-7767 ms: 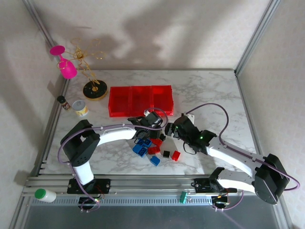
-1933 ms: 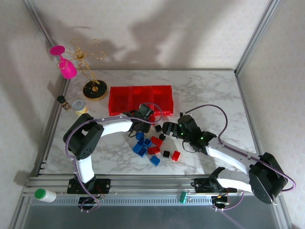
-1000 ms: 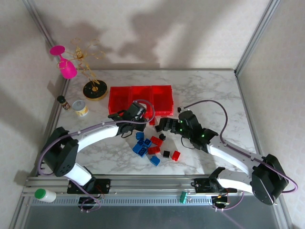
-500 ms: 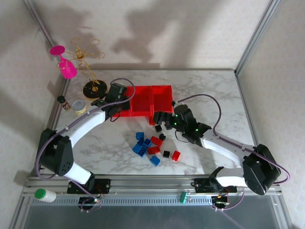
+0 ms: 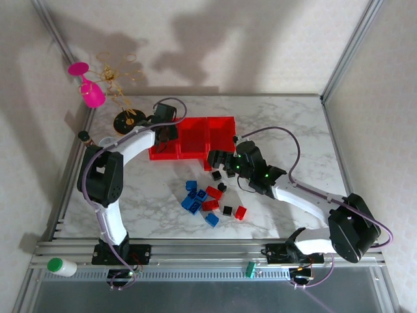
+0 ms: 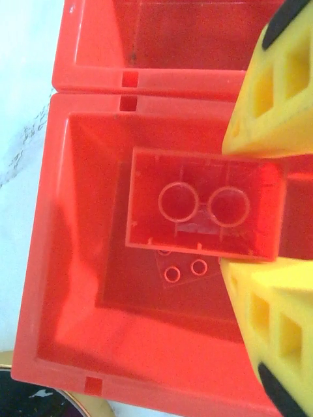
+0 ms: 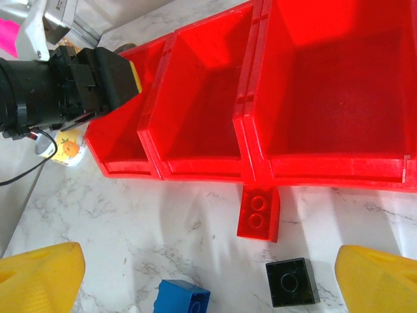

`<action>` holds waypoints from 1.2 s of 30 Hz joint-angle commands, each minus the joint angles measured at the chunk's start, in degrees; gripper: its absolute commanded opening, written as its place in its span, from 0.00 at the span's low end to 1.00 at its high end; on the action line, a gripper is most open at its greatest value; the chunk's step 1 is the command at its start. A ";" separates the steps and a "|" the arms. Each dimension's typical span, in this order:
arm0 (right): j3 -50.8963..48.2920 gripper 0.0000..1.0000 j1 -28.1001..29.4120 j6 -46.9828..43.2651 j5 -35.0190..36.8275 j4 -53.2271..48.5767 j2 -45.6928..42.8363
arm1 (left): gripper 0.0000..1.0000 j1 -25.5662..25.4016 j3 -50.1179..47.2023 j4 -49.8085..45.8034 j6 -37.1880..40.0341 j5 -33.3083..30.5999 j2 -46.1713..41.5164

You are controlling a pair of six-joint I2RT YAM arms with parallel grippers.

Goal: Sort the legos into containers by color
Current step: Place the lego in the container.

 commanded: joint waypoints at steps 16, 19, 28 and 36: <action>-1.12 0.99 -2.44 -0.01 3.05 -8.02 -5.86 | 0.50 -4.27 -9.79 0.75 -4.24 3.30 -15.39; -2.22 0.99 -4.02 0.30 3.39 -10.38 -7.37 | 0.52 -7.64 -12.57 1.02 -6.22 2.25 -18.93; -7.55 0.99 -5.86 2.07 2.12 -11.14 -10.88 | 0.58 -18.32 -18.47 5.10 -16.29 0.08 -21.63; -10.13 0.99 -7.25 2.48 -0.37 -7.73 -9.37 | 0.67 -25.00 -18.11 7.89 -22.01 -2.28 -16.60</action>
